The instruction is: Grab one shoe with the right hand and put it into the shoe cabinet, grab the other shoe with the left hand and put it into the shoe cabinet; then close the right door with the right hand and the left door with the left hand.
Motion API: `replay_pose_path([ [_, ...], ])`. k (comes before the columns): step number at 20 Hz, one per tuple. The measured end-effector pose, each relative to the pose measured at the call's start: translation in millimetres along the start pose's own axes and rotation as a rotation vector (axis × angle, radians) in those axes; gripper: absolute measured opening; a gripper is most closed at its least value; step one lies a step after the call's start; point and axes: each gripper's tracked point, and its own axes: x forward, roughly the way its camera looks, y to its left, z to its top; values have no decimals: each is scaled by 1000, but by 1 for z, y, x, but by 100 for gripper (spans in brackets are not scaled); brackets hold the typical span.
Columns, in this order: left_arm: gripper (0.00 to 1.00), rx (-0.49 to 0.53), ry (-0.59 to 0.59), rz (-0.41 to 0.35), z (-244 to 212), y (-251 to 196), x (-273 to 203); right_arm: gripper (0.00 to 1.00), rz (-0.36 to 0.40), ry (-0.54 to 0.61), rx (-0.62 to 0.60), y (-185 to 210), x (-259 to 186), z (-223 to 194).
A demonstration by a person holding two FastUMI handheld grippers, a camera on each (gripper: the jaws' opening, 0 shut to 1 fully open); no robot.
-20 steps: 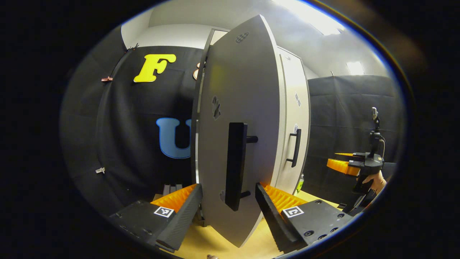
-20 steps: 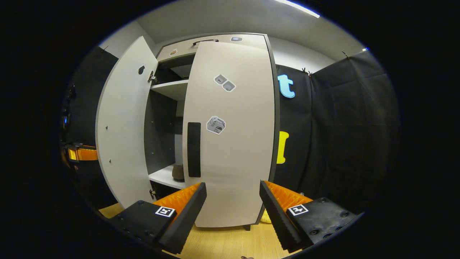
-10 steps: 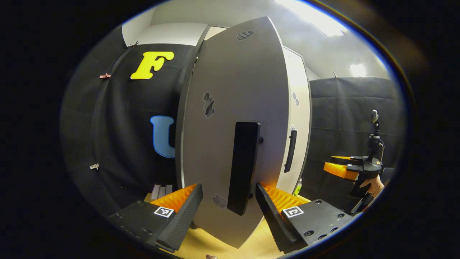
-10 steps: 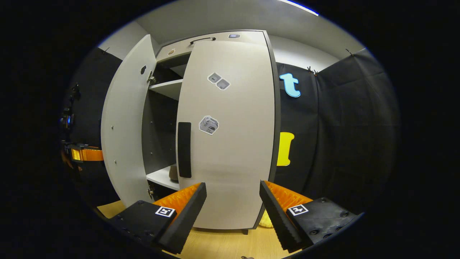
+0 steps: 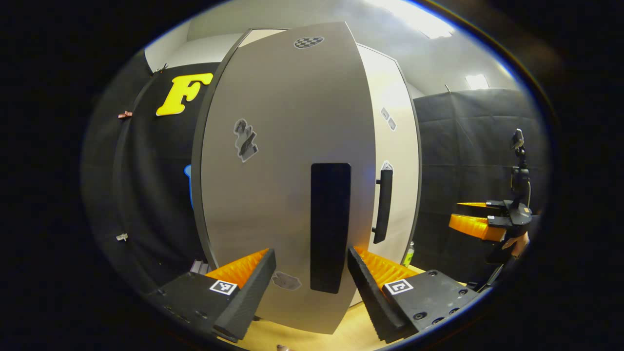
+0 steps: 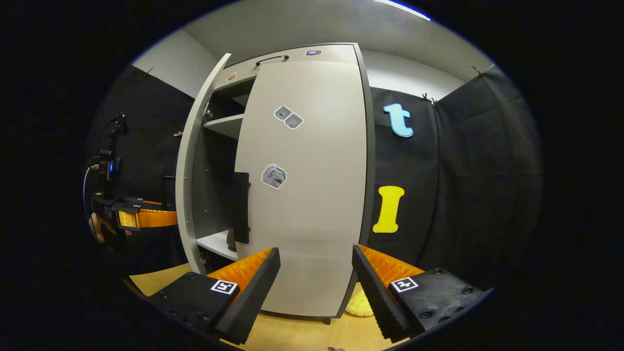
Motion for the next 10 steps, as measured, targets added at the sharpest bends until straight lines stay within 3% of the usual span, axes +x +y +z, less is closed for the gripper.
replay_pose_path([
  [10,94,66,-41,130,5,-6,36,98,41,7,35,-9,5,-1],
])
